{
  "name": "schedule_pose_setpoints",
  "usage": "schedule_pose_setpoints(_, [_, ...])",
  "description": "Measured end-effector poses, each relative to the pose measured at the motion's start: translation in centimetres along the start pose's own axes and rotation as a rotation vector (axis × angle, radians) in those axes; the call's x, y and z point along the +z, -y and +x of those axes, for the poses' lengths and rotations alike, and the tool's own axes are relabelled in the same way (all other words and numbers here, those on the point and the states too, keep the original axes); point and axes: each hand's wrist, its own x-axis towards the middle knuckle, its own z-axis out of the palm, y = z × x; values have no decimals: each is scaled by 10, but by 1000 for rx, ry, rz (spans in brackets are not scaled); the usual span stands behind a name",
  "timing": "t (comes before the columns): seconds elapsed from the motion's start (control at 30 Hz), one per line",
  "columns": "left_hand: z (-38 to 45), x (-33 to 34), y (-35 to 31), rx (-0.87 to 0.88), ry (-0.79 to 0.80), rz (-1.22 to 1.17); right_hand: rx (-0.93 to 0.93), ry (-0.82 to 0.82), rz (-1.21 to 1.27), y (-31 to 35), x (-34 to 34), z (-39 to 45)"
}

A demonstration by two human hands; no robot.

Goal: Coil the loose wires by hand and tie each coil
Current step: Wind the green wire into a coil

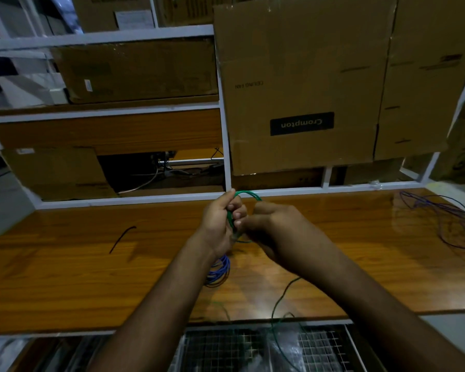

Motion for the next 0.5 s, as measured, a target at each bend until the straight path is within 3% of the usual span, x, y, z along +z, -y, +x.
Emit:
schedule_pose_setpoints(0.23, [-4, 1, 1, -109, 92, 117, 107, -287, -160, -27, 6, 14])
schedule_pose_setpoints(0.37, [-9, 2, -2, -153, 139, 212, 292, -274, -225, -47, 3, 18])
schedule_pose_setpoints(0.5, [-13, 2, -8, -173, 226, 270, 449, -247, 9, -63, 6, 17])
